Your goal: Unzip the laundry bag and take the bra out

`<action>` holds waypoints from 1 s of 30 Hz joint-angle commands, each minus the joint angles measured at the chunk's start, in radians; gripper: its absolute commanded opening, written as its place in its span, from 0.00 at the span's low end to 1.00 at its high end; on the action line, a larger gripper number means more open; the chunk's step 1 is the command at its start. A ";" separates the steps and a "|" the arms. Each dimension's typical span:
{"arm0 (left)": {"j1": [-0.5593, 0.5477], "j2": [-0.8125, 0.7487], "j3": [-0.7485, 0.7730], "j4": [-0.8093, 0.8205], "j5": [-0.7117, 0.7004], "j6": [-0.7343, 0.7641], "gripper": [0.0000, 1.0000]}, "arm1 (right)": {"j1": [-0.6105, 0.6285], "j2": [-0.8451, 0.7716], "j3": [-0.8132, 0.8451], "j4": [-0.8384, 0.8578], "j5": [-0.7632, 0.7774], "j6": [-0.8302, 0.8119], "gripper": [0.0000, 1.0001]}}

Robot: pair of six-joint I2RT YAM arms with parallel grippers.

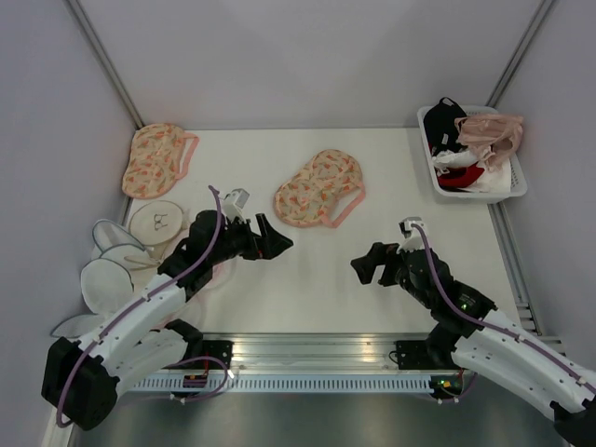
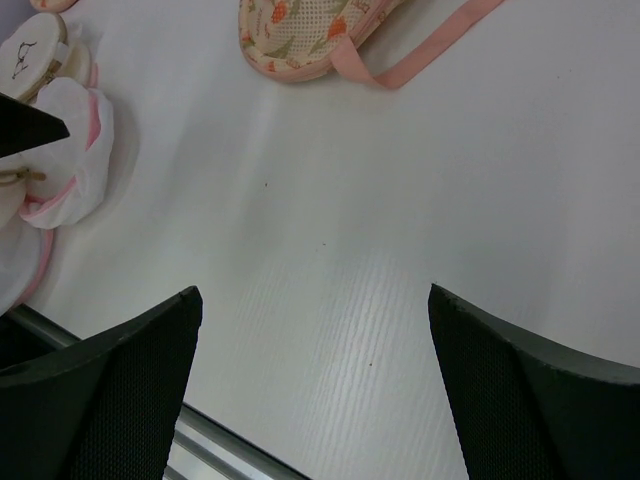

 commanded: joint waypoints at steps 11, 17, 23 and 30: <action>-0.007 -0.215 -0.083 0.014 0.060 -0.071 1.00 | 0.002 0.492 0.093 0.410 -0.054 -0.064 0.98; -0.007 -0.317 -0.119 -0.038 0.037 -0.091 1.00 | 0.000 0.834 0.277 0.556 -0.040 -0.069 0.00; -0.007 -0.378 -0.122 -0.095 0.021 -0.087 1.00 | -0.001 1.106 0.460 0.651 -0.082 -0.069 0.01; -0.007 -0.406 -0.125 -0.123 0.015 -0.099 1.00 | -0.003 1.331 0.668 0.659 -0.039 -0.020 0.00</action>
